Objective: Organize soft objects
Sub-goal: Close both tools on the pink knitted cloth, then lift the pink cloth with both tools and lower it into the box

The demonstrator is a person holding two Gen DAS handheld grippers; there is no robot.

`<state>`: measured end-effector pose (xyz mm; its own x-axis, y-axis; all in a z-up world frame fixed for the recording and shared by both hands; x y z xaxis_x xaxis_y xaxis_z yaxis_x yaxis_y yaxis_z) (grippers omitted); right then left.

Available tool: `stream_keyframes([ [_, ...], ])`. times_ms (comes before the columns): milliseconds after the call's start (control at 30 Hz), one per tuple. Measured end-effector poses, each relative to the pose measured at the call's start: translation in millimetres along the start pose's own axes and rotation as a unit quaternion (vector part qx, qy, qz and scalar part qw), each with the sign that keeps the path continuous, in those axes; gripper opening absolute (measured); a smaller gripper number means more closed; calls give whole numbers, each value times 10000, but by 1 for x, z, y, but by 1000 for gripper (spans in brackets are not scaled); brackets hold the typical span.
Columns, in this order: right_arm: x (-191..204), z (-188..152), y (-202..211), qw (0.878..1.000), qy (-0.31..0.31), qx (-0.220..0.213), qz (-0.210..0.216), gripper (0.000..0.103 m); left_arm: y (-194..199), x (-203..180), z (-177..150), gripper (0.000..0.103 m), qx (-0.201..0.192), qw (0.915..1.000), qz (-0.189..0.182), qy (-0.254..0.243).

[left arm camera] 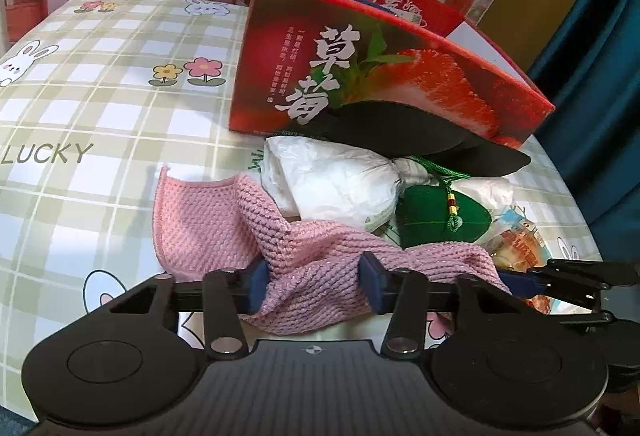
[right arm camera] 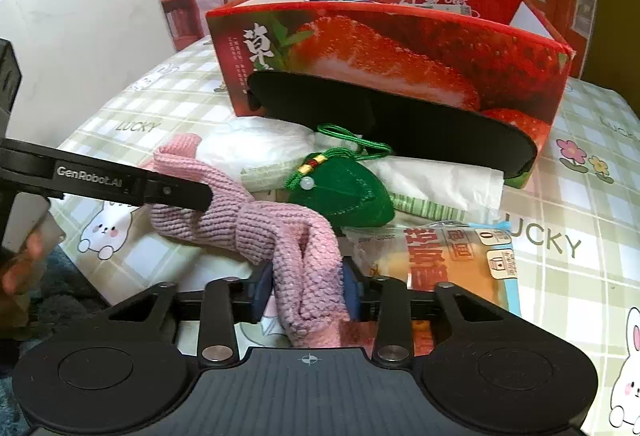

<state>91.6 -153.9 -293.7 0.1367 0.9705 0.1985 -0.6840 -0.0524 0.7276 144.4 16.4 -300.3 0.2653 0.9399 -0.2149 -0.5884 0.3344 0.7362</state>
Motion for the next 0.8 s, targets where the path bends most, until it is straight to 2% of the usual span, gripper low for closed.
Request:
stream_keyframes([
  [67,-3,0,1,10000,-64,-12,0,25,0,-1,0,40,-21,10000,15,-5],
  [133,-5,1,2,10000,-76,-24,-1,21,4,0,0,26,-79,10000,34,5],
  [200,-2,2,6,9999,-37,-83,65,19,9,0,3,23,-186,9998,61,51],
  [400,5,14,26,9981,28,-545,300,17,43,-4,16,21,-872,9961,147,55],
  [600,12,30,51,9925,220,-1136,400,17,82,-20,31,21,-1683,9848,287,-328],
  [800,9,50,73,9864,293,-1585,322,17,96,-34,46,21,-1908,9793,200,-649],
])
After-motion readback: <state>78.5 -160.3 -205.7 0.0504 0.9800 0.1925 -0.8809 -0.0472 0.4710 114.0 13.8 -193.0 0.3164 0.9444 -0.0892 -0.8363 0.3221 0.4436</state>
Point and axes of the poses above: each gripper's, at about its wrist camera, not at the fingertips, and y roughly against the way its jaws point, x to its left, z to its top, the point moved 6 cm from there along -y, roughly the way its jaws point, and after that the axes turned 6 degrees about -y, right-handed, at the moved point
